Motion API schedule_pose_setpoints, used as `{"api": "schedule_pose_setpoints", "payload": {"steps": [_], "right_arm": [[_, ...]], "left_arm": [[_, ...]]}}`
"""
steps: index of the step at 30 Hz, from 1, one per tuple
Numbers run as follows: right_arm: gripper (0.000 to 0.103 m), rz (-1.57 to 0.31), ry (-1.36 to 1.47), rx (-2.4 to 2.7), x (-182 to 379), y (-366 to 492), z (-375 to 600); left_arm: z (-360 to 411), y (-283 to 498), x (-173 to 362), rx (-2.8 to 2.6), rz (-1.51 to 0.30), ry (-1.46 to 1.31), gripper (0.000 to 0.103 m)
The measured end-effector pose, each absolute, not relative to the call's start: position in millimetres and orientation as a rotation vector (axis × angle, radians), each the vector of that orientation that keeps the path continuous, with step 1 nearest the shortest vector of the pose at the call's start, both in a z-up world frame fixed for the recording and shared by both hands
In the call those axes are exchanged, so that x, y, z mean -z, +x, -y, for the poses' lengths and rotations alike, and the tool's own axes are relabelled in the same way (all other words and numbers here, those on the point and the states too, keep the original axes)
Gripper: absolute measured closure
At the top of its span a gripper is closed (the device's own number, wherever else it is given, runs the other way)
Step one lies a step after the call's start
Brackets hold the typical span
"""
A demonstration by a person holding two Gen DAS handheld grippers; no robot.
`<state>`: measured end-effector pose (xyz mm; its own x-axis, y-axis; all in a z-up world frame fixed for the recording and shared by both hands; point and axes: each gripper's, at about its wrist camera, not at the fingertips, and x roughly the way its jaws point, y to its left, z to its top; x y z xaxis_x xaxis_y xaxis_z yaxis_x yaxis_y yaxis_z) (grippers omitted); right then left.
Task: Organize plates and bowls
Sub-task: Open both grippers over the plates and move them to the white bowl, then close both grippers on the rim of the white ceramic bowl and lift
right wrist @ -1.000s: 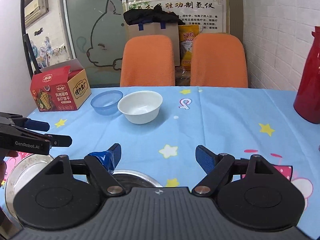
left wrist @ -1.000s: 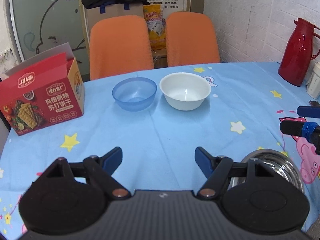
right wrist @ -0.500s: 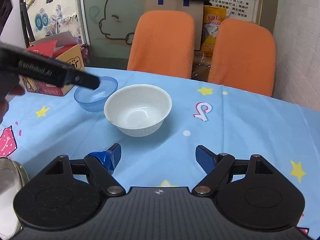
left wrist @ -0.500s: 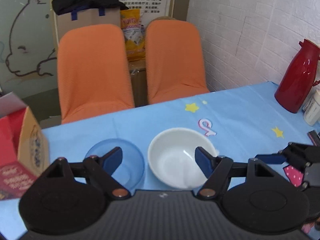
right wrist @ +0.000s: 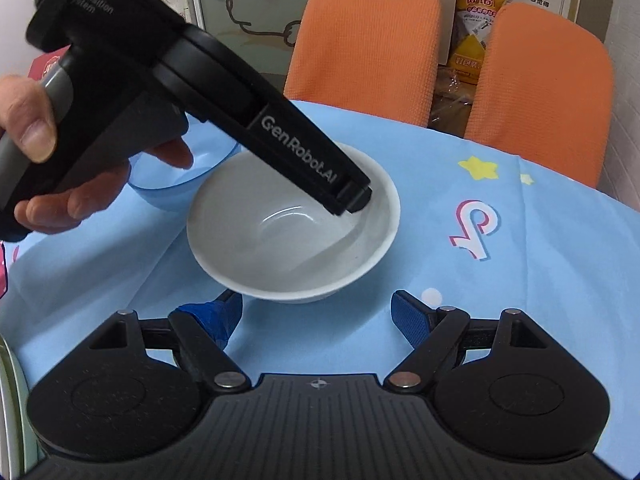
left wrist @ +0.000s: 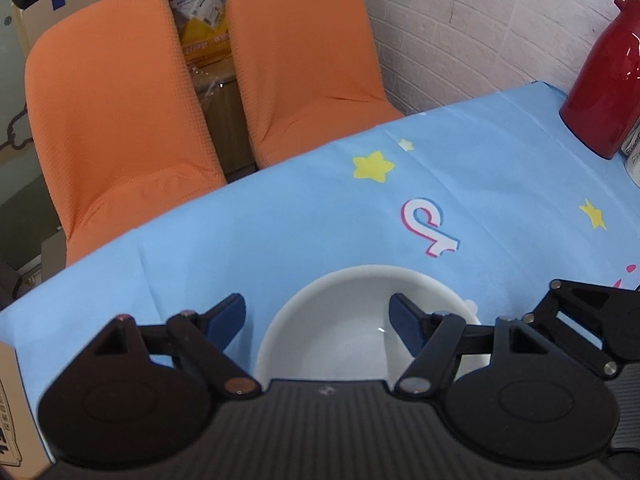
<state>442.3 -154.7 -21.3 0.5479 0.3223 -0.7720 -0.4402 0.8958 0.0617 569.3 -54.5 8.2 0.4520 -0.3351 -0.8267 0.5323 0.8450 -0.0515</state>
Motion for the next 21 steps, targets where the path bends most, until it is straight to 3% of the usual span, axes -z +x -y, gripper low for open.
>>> {"api": "schedule_pose_setpoints", "payload": {"steps": [4,21], "right_arm": [[0.035,-0.847,-0.17,-0.461,27,448,148],[0.035,-0.712,-0.207,-0.404,1,412,157]], "left_arm": [[59,569,-3,0.56,-0.959,0.236,0.043],[71,527,-15,0.59,-0.907,0.21,0.043]]}}
